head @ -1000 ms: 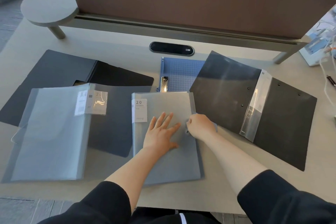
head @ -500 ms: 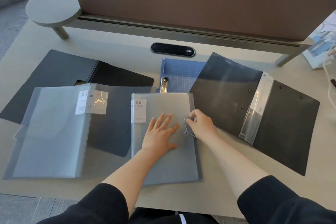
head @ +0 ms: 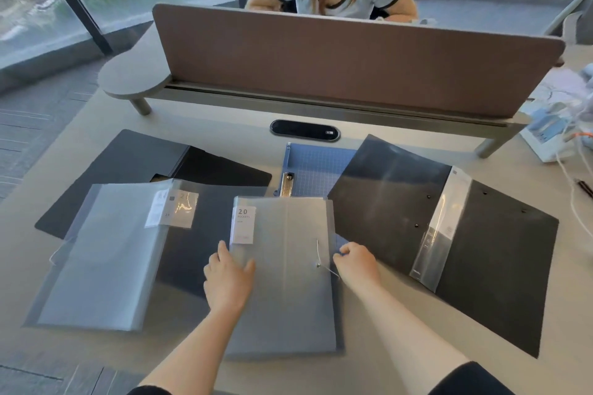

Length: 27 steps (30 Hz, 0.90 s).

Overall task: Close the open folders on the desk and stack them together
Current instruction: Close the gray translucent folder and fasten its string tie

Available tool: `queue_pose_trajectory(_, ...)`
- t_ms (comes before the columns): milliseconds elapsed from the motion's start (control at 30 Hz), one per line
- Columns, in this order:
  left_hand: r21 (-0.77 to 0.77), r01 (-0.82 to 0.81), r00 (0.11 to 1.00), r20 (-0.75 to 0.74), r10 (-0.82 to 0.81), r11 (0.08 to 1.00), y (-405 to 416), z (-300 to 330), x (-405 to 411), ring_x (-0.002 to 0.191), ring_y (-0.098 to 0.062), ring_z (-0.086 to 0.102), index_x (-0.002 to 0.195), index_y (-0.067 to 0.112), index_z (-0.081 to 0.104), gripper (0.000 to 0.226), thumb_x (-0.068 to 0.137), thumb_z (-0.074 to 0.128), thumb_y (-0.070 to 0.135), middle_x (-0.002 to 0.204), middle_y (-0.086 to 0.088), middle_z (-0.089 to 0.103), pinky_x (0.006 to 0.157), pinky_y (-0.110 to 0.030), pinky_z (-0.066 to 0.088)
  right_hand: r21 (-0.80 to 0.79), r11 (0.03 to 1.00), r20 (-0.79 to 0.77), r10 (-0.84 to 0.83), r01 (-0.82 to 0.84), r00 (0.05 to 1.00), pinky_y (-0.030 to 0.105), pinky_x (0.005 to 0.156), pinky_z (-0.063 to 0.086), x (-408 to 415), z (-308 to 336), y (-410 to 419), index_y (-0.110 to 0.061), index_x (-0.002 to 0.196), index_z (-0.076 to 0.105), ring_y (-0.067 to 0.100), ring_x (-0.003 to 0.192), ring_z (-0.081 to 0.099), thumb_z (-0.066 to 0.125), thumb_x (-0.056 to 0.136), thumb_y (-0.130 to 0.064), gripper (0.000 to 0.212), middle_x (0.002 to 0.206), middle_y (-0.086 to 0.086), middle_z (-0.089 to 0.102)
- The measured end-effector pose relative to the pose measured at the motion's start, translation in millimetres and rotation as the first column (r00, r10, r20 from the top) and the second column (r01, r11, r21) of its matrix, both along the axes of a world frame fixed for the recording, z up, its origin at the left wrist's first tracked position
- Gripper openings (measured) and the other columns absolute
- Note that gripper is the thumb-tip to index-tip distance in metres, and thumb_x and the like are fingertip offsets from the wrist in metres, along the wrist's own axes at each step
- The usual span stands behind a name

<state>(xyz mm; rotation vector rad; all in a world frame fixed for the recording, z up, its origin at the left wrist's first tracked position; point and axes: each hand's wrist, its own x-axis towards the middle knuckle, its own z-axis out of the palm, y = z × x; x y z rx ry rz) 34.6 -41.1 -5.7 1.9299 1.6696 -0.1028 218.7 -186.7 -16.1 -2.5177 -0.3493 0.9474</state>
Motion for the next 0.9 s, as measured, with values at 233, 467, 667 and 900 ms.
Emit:
queue_pose_trajectory(233, -0.173, -0.244, 0.960, 0.095, 0.263, 0.954, 3, -7, 8, 0.117, -0.041, 0.051, 0.132, 0.010, 0.054, 0.052, 0.087, 0.063, 0.032, 0.128, -0.020, 0.053, 0.095, -0.046, 0.044, 0.089, 0.992, -0.052, -0.084, 0.088, 0.995, 0.033, 0.049, 0.012, 1, 1, 4, -0.017, 0.046, 0.022, 0.021, 0.057, 0.022, 0.052, 0.072, -0.002, 0.042, 0.049, -0.002, 0.022)
queue_pose_trajectory(467, -0.217, -0.169, 0.929, 0.292, 0.229, 0.961, -21, -12, 18, 0.094, -0.026, 0.061, 0.124, 0.012, 0.051, 0.037, 0.093, 0.065, 0.029, 0.121, -0.010, 0.057, 0.078, -0.038, 0.049, 0.065, 0.978, -0.076, -0.195, 0.200, 0.978, 0.030, 0.054, 0.034, 8, 5, -25, -0.020, 0.082, 0.059, 0.016, 0.065, 0.051, 0.049, 0.082, -0.016, 0.010, 0.099, 0.003, 0.055)
queue_pose_trajectory(667, -0.234, -0.051, 0.935, 0.331, 0.128, 0.971, -46, -11, 32, 0.091, -0.020, 0.061, 0.117, 0.012, 0.060, 0.029, 0.092, 0.067, 0.024, 0.108, -0.006, 0.067, 0.074, -0.031, 0.044, 0.009, 0.993, 0.025, -0.116, 0.116, 0.993, 0.033, 0.065, 0.039, 24, 2, -57, -0.021, 0.091, 0.053, 0.022, 0.082, 0.057, 0.049, 0.091, -0.026, 0.007, 0.101, 0.003, 0.062)
queue_pose_trajectory(900, -0.202, 0.028, 0.950, 0.310, 0.037, 0.979, -60, -10, 45, 0.089, -0.017, 0.062, 0.118, 0.013, 0.064, 0.031, 0.088, 0.070, 0.020, 0.105, -0.001, 0.067, 0.072, -0.029, 0.047, 0.007, 0.996, -0.036, -0.085, 0.085, 0.996, 0.035, 0.078, 0.053, 26, 3, -63, -0.027, 0.096, 0.052, 0.026, 0.085, 0.067, 0.044, 0.082, -0.021, 0.017, 0.101, 0.004, 0.063)
